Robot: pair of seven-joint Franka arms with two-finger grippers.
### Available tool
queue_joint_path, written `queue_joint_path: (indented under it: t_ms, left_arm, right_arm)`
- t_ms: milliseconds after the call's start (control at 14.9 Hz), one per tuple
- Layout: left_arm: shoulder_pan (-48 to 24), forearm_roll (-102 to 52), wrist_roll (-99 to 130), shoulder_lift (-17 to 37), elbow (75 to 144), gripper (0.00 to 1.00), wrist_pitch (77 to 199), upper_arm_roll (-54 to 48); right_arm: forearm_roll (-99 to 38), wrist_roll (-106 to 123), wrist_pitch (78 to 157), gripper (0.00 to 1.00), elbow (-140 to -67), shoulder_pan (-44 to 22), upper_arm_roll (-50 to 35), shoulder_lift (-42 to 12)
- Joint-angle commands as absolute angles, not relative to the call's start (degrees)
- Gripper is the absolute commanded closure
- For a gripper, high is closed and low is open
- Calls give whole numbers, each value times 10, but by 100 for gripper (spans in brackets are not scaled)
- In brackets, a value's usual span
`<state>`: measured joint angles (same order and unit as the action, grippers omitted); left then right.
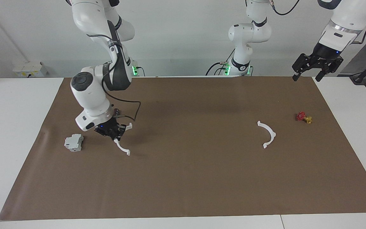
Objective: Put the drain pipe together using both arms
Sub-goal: 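Carry the half-ring with the right gripper toward the table center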
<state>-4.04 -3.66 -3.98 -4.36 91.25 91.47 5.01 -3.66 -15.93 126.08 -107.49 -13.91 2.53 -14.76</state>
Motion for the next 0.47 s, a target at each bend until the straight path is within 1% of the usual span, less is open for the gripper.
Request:
queue_joint_path:
  t_ms: [0, 201, 401]
  left_arm:
    - [-40, -30, -36, -53, 925, 0, 918, 49]
    - [-40, -30, -36, -53, 925, 0, 918, 49]
    - [-40, -30, -36, -53, 925, 0, 918, 49]
  right_arm:
    - [-23, -249, 1261, 100, -1071, -200, 25, -150]
    - [-23, -324, 1288, 100, -1071, -276, 25, -160]
    - [-23, -369, 1331, 100, -1074, -322, 25, -175]
